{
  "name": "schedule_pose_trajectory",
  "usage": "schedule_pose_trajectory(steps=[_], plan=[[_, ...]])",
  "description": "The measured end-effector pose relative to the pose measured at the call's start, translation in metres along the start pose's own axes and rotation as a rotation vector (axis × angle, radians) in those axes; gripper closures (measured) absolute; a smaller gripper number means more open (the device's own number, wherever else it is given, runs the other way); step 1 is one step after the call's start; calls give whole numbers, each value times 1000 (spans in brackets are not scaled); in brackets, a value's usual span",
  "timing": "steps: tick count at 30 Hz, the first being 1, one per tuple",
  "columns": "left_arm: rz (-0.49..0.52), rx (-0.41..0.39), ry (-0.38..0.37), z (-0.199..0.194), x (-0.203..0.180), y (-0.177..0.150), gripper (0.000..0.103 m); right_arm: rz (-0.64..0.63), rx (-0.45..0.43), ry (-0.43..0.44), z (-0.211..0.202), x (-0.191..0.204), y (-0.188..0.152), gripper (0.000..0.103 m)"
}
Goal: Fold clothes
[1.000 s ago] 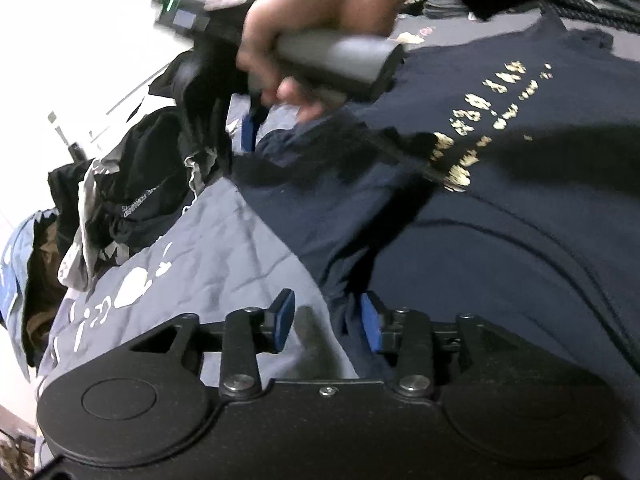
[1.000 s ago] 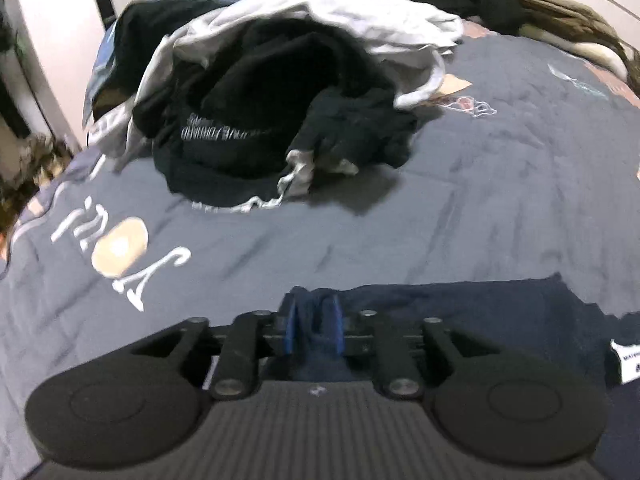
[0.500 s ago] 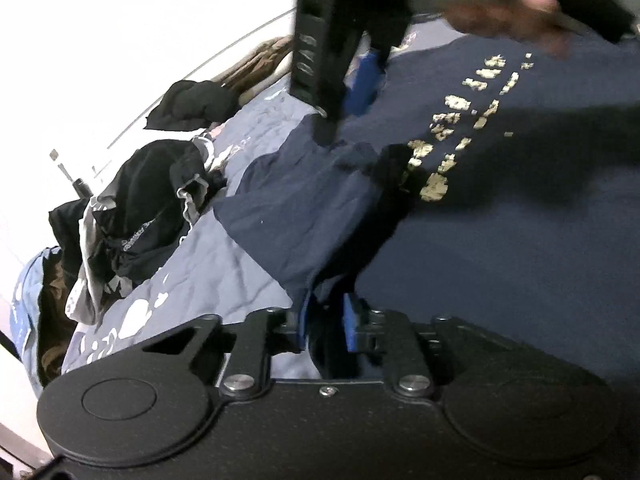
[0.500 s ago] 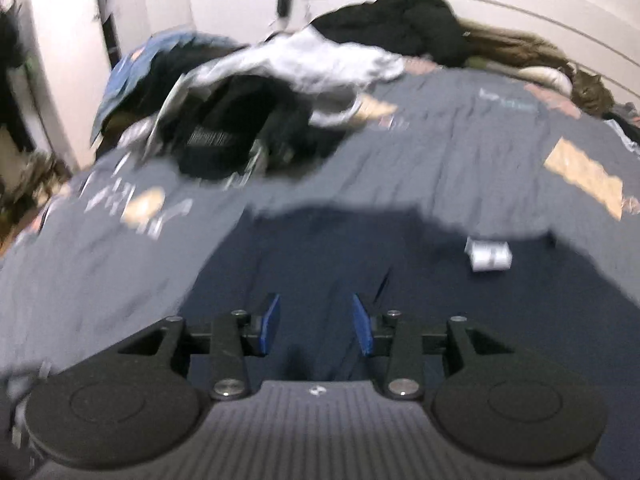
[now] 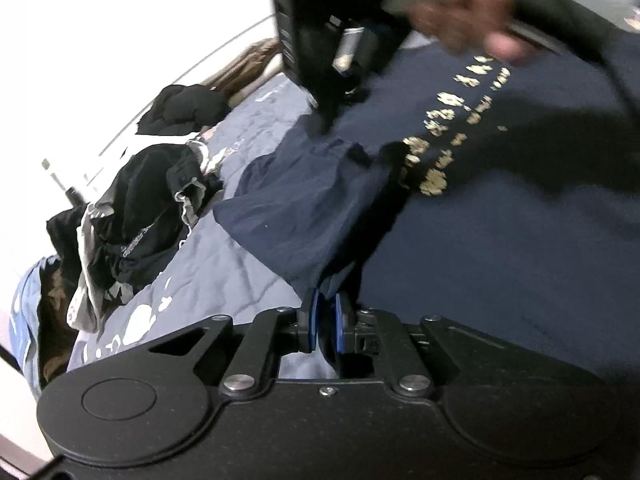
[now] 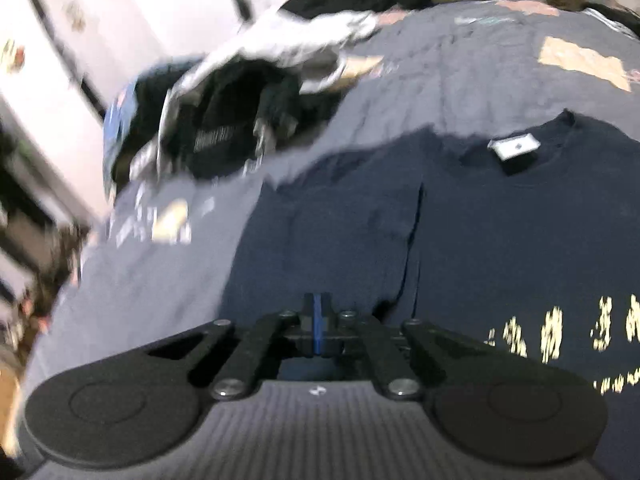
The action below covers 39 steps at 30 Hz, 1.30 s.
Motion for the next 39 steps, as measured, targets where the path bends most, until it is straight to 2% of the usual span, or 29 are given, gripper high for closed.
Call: schedule_pose_trajectory(steps=[2,4,6,9,10,11,14,18,19,21,22,25,29,32,35,36,38,39], plan=[[-8,2,-6,0,1,0,94,17,-30,-17,-4,-7,14,103],[-12,6,-7,1,1,0,94,9,6,18,-7,-7,17,103],[-5,10,-2,2,0,-1,93,-13,18,10,-14,-7,14,98],[-12,10,-1,2,0,-1,93,-83,32,-29,-18,-9,4,85],[-18,11,-4,2,1,-1,93,-98,47,-40,-16,-10,0,74],[-22,12,-7,2,1,-1,93,-110,58,-45,-12,-10,-3,68],[-21,14,-7,2,0,-1,93,-144,80,-45,-2,-9,-8,65],[-20,16,-9,3,-1,-2,93,-176,117,-82,20,-9,-10,65],[-20,16,-10,4,-1,-3,93,-178,126,-78,24,-8,-10,68],[-22,16,-12,4,-1,-3,93,-183,144,-69,31,-6,-10,91],[-24,16,-14,4,-1,-3,93,-175,143,-61,32,-6,-9,98],[-25,15,-19,3,-1,-4,93,-135,120,-30,28,-8,-4,99],[-22,-2,-29,-1,-3,1,93,-83,51,3,14,-14,19,99],[2,0,-12,0,-3,-1,92,-108,66,-10,20,-11,28,99],[18,2,4,1,-3,-2,90,-151,141,-41,33,-12,20,98],[18,1,8,1,-3,-2,88,-162,153,-54,35,-14,17,97],[4,-13,15,-3,0,1,70,-162,128,-47,23,-16,11,95],[-1,-22,19,-4,1,3,67,-160,111,-39,16,-16,9,95]])
Point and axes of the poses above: each gripper's, at about its wrist camera, not at the fingertips, and z roughly the way its jaws point, x to its left, y to its top, the point moved 9 cm from there along z, roughly the way its jaws point, and after that the axes turned 12 degrees about x, right-handed, at the moved point
